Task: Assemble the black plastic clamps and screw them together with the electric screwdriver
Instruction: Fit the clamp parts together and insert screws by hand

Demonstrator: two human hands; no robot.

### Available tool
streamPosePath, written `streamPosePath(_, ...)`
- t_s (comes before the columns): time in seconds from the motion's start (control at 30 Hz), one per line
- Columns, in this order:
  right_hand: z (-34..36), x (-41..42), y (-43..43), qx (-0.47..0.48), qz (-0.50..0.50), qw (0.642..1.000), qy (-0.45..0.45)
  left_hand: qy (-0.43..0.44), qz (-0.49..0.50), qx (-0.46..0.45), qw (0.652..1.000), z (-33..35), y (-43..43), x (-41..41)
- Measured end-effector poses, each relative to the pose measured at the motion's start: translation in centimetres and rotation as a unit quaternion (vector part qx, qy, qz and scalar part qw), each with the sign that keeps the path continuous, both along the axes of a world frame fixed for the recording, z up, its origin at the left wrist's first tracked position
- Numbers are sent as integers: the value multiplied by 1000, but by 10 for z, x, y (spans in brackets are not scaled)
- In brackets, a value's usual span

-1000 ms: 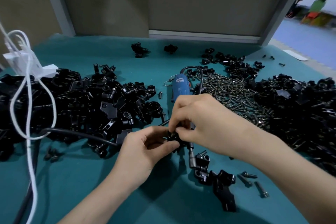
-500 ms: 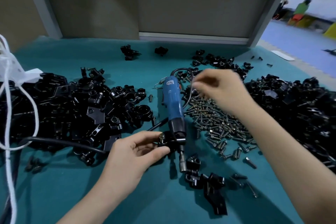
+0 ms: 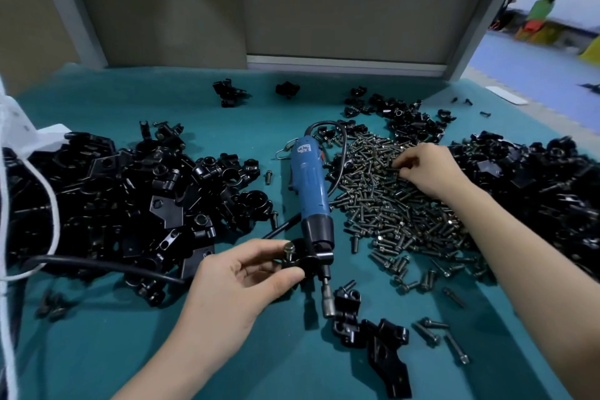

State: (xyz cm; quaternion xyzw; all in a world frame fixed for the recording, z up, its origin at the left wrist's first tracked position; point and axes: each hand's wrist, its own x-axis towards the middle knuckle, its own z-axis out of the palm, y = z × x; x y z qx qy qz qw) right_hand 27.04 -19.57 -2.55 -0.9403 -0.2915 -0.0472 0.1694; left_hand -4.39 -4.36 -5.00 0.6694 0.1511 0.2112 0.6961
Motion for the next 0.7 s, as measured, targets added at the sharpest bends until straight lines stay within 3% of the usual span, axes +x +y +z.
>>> streamPosePath(0.2, 10, -4, 1, -66, 27, 997, -14, 0, -4, 1, 1000, 1, -1, 0)
streamPosePath(0.3, 31, -38, 3, 53, 42, 998, -21, -4, -7, -1, 1000, 3, -1, -1)
streamPosePath(0.4, 60, -107, 10, 108, 178, 977, 38, -1, -2, -2, 1000, 3, -2, 0)
streamPosePath(0.53, 74, -167, 11, 26, 323, 944, 52, -8, 1, -9, 1000, 1, -1, 0)
streamPosePath(0.7, 68, -175, 15, -41, 362, 931, 30, -17, -9, -6, 1000, -1, -1, 1)
